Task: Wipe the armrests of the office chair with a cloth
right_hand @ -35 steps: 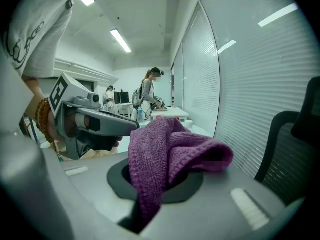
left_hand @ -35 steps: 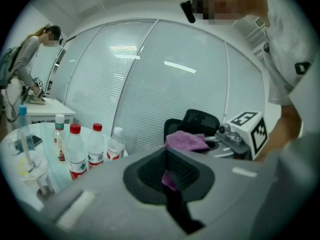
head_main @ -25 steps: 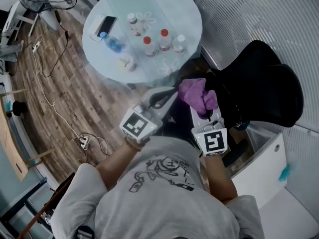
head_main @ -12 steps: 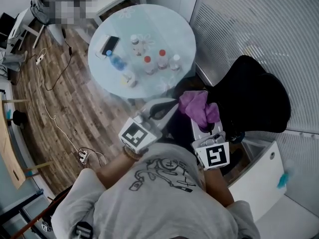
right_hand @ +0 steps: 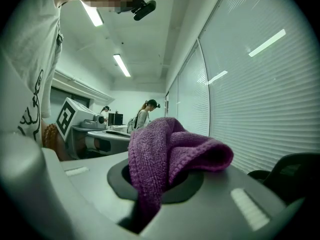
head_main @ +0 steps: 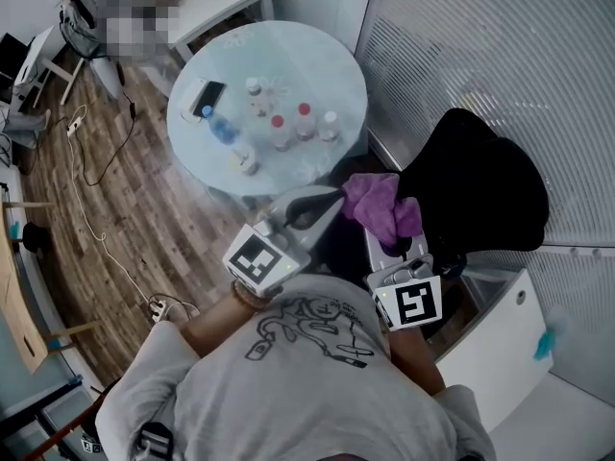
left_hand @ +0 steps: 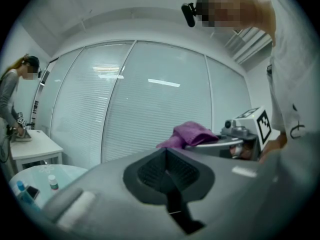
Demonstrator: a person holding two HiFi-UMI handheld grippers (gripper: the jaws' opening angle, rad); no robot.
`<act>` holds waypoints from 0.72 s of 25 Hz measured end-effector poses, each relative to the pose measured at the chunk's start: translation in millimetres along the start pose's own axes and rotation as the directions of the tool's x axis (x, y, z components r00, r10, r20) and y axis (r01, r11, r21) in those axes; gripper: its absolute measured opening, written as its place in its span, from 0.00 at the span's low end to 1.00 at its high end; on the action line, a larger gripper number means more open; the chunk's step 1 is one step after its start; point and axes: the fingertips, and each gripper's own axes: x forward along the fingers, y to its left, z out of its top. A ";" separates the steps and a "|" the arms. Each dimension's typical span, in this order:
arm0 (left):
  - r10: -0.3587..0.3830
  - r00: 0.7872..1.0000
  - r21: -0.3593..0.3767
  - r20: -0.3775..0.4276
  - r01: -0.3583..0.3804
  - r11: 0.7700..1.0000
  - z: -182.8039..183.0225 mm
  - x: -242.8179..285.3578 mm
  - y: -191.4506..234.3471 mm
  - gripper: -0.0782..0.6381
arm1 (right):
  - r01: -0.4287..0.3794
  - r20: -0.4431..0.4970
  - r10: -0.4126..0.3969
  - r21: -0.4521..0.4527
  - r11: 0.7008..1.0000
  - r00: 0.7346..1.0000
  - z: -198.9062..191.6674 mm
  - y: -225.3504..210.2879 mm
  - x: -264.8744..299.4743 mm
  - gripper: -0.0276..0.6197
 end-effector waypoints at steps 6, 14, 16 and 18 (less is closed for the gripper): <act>-0.006 1.000 0.002 0.015 0.006 1.000 4.8 -0.4 -3.0 0.11 | 0.020 0.020 -0.020 0.014 1.000 1.000 7.1 -0.3 -3.6 0.10; -0.008 1.000 -0.017 0.009 0.008 1.000 1.0 -3.8 -3.9 0.11 | 0.022 0.020 -0.022 0.011 1.000 1.000 5.8 2.8 -3.2 0.10; -0.002 1.000 -0.023 0.013 0.003 1.000 3.1 -4.2 -3.8 0.11 | 0.022 0.024 -0.023 0.013 1.000 0.999 6.4 3.9 -2.6 0.10; 0.000 1.000 -0.026 0.014 0.000 1.000 4.6 -4.6 -3.0 0.11 | 0.017 0.016 -0.017 0.003 1.000 1.000 5.1 5.2 -2.2 0.10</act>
